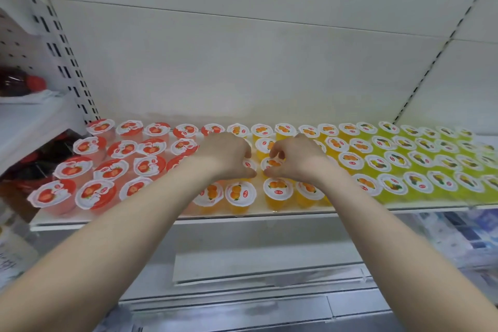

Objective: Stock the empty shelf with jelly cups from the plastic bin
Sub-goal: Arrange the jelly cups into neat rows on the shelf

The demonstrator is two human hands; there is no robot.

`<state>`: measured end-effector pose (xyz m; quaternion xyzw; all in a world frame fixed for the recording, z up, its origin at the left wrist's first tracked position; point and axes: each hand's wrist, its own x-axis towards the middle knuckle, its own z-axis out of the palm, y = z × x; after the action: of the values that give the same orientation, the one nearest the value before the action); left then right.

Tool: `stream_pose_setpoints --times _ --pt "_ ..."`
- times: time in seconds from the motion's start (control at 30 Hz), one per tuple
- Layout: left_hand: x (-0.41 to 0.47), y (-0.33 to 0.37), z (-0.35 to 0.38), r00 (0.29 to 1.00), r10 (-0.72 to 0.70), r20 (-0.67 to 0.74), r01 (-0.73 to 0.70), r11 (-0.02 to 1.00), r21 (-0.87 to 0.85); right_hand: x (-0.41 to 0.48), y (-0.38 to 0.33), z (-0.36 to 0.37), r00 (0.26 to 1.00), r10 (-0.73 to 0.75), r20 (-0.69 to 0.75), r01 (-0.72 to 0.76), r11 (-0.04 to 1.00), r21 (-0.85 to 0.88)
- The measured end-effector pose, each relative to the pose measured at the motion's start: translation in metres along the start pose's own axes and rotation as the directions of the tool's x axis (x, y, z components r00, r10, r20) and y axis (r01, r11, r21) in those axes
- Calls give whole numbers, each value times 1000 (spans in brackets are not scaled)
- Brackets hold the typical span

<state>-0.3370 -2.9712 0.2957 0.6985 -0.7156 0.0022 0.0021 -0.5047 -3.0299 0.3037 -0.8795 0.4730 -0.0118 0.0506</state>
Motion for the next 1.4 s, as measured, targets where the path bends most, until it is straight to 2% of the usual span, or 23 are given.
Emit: stream_pose_setpoints --times 0.2,0.43,0.6,0.7,0.8,0.87,0.97,1.1,1.3,1.4 --pt "0 -5 4 1000 -5 -27 5 1000 16 0 -3 6 998 38 -55 -35 998 53" --pt "-16 -14 3 984 -47 -173 41 998 -41 -5 -6 12 995 47 -93 -41 997 63" --pt "-44 -23 2 986 78 -150 -104 979 -175 -21 2 6 988 14 -156 8 990 140" --pt "-60 -18 12 976 178 -128 -194 972 -129 -39 6 3 989 -22 -145 55 971 231" --pt "-67 -12 22 966 215 -142 -219 976 -11 -54 1 4 998 -44 -51 50 990 135" --pt "-68 -8 27 959 224 -173 -223 974 29 -58 -3 10 997 -60 -39 61 997 38" --pt "-66 -4 32 955 218 -200 -212 976 51 -59 -6 18 996 -71 -59 70 997 -20" --pt "-63 -3 34 956 198 -215 -194 980 39 -58 -5 25 990 -62 -123 57 997 -43" --pt "-68 -5 32 969 147 -200 -138 989 59 -58 -3 24 990 -79 -115 74 996 -41" --pt "-75 -20 23 969 88 -230 -99 994 -39 -53 -6 18 982 -94 -167 101 994 35"
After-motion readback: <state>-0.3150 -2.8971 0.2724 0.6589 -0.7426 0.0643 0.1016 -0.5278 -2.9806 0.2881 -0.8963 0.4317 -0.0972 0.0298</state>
